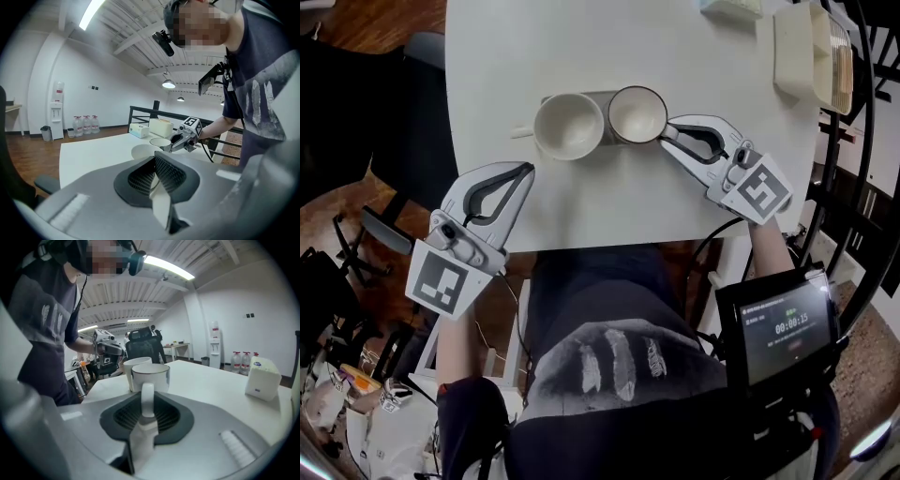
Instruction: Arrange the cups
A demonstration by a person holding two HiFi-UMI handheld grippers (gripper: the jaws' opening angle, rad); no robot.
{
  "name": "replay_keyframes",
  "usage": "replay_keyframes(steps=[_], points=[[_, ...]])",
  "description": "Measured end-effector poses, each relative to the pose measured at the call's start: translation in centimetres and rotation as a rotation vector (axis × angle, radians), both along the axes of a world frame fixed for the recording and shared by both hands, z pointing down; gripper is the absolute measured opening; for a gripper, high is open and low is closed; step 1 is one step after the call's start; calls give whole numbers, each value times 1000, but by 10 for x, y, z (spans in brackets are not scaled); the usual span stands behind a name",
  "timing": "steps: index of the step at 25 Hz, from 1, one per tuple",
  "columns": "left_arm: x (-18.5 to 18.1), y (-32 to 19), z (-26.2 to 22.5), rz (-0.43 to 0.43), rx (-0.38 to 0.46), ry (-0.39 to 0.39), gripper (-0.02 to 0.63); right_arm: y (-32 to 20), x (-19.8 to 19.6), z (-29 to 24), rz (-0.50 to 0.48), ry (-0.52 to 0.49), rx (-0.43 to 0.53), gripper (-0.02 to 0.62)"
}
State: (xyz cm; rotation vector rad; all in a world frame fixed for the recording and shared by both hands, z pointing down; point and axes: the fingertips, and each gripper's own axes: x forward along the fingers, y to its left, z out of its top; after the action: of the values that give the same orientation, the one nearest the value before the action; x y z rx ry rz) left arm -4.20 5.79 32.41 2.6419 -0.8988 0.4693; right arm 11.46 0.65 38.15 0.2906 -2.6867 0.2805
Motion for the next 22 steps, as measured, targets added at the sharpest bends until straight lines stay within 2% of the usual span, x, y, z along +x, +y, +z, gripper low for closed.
replay_keyframes(steps=[12, 18, 22], points=[[0, 4, 3, 17, 0, -13, 15, 3, 4, 6, -130, 32, 37, 67], [3, 5, 12, 12, -6, -7, 15, 0, -3, 11, -248, 78, 187, 67], [-5, 7, 6, 12, -9, -9, 15, -2, -17, 3, -281, 73, 185, 72]])
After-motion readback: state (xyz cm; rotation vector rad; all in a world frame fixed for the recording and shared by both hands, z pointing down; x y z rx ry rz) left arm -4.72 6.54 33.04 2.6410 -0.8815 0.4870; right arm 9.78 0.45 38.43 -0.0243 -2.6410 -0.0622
